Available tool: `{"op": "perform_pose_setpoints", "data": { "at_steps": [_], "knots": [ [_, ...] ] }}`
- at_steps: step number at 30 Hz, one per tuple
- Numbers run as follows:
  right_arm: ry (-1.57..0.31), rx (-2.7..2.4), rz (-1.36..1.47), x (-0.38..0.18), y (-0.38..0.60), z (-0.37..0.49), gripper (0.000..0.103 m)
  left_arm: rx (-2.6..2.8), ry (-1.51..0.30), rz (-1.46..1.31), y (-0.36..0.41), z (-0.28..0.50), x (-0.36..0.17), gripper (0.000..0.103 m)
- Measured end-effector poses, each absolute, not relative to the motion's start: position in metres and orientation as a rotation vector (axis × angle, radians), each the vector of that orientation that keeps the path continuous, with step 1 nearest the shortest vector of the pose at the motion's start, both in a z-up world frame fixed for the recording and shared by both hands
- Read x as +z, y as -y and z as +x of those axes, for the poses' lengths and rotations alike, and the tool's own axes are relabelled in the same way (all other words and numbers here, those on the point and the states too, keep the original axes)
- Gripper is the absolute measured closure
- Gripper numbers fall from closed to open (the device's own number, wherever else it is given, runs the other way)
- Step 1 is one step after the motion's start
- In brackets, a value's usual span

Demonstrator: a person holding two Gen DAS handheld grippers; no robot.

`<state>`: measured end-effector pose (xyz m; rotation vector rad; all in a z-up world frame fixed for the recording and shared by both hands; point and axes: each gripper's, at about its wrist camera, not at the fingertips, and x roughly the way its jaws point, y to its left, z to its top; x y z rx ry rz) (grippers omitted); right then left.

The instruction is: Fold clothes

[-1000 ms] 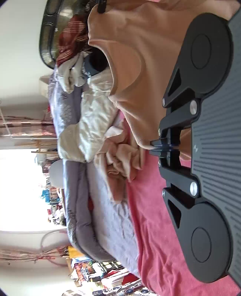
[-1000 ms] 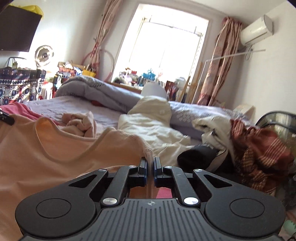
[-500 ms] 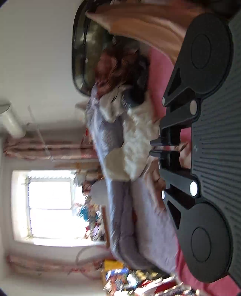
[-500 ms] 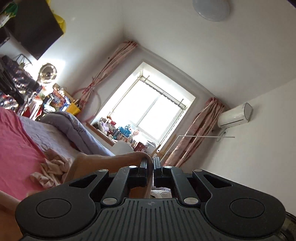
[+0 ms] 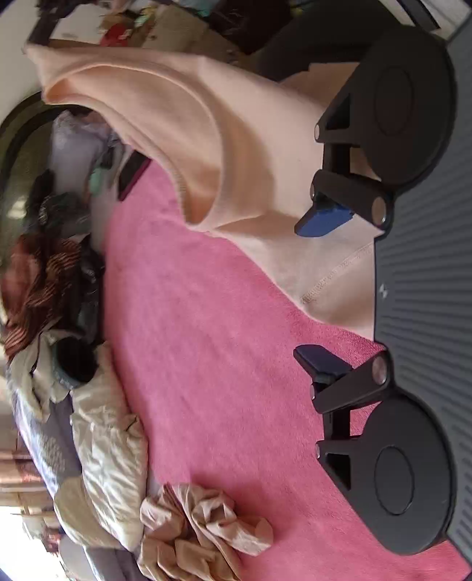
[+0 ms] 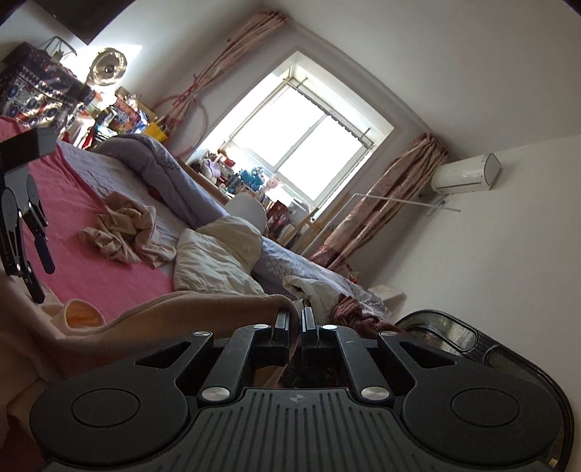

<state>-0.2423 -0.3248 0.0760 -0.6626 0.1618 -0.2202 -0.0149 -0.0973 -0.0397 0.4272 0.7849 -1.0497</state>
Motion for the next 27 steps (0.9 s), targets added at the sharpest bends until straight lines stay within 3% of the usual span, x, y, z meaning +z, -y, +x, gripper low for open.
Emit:
{"op": "perform_pose_setpoints", "data": {
  "at_steps": [3, 9, 11, 13, 15, 18, 27],
  "knots": [
    [-0.188, -0.218, -0.64, 0.067, 0.329, -0.25, 0.096, -1.049, -0.797, 0.465, 0.111, -0.008, -0.051, 0.028],
    [-0.214, -0.221, -0.573, 0.056, 0.339, -0.257, 0.096, -1.06, -0.933, 0.313, 0.113, 0.002, -0.06, 0.033],
    [-0.221, -0.225, -0.557, 0.053, 0.341, -0.258, 0.096, -1.054, -0.91, 0.309, 0.107, -0.005, -0.057, 0.04],
    [-0.224, -0.229, -0.55, 0.051, 0.344, -0.258, 0.096, -1.044, -0.884, 0.329, 0.103, -0.013, -0.055, 0.059],
    [-0.224, -0.233, -0.542, 0.05, 0.345, -0.258, 0.096, -1.02, -0.856, 0.363, 0.103, -0.021, -0.054, 0.07],
    [-0.222, -0.244, -0.534, 0.049, 0.347, -0.259, 0.096, -0.951, -0.837, 0.351, 0.105, -0.023, -0.047, 0.099],
    [-0.196, -0.292, -0.522, 0.051, 0.347, -0.254, 0.096, -0.669, -0.547, 0.151, 0.068, -0.042, 0.004, 0.103]
  ]
}}
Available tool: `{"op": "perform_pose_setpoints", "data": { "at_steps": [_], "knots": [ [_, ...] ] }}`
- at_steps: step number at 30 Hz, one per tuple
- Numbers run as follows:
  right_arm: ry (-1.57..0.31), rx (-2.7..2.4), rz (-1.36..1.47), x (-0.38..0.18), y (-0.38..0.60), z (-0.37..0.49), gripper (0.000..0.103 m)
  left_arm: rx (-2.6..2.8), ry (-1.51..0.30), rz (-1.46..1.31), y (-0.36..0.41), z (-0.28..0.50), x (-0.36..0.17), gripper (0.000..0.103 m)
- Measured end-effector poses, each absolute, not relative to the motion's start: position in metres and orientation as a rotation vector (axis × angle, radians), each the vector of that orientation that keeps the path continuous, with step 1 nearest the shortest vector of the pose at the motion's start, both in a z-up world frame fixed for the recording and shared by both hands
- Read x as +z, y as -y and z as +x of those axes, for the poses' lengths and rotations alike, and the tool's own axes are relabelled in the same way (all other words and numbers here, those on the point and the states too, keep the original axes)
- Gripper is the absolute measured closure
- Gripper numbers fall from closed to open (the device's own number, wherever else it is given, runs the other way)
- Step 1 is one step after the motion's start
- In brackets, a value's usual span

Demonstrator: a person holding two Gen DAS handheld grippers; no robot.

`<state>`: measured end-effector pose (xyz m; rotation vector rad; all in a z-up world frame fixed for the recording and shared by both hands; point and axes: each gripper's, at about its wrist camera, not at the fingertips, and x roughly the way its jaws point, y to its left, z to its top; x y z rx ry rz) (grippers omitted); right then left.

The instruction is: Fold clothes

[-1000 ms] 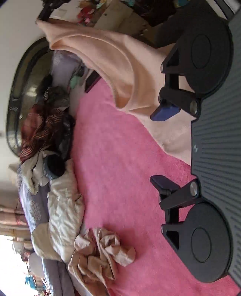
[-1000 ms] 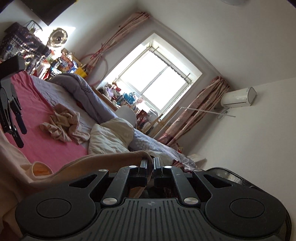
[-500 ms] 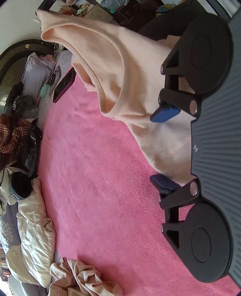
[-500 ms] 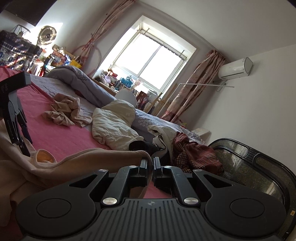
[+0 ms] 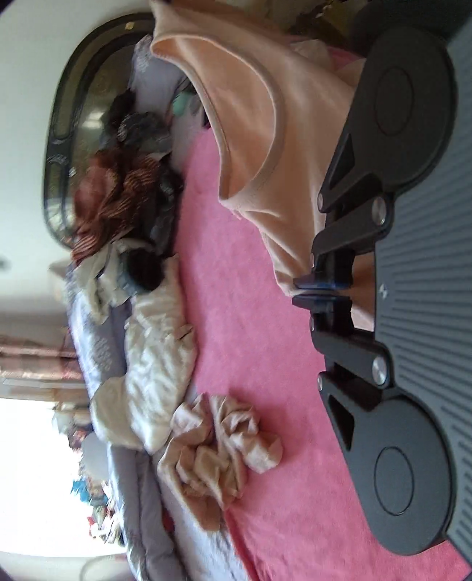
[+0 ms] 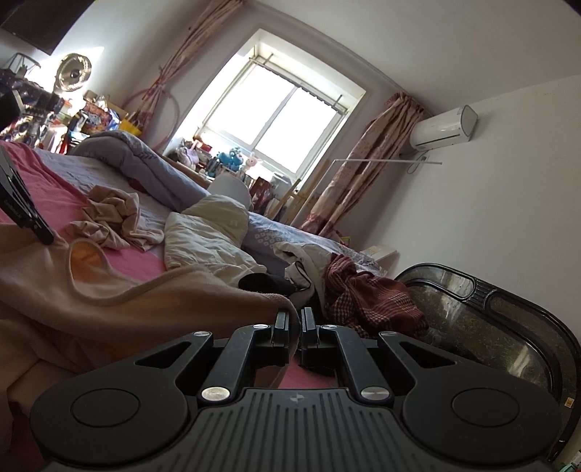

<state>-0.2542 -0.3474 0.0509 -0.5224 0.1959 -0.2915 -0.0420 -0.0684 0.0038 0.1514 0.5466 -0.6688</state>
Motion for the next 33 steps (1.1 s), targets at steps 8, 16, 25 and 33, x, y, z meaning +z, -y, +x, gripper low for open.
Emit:
{"op": "perform_pose_setpoints", "data": {
  "at_steps": [8, 16, 25, 33],
  "knots": [
    [0.036, -0.319, -0.601, 0.085, 0.307, -0.221, 0.096, -0.359, -0.14, -0.037, 0.012, -0.07, 0.098, 0.103],
    [0.32, -0.387, -0.643, 0.149, 0.274, -0.232, 0.096, -0.259, 0.143, -0.068, -0.035, -0.117, 0.171, 0.103],
    [0.582, -0.449, -0.658, 0.204, 0.254, -0.283, 0.096, -0.136, 0.541, 0.05, -0.061, -0.215, 0.255, 0.103],
    [0.691, -0.363, -0.555, 0.224, 0.249, -0.325, 0.096, -0.082, 0.715, 0.133, -0.077, -0.297, 0.279, 0.103]
  ]
}}
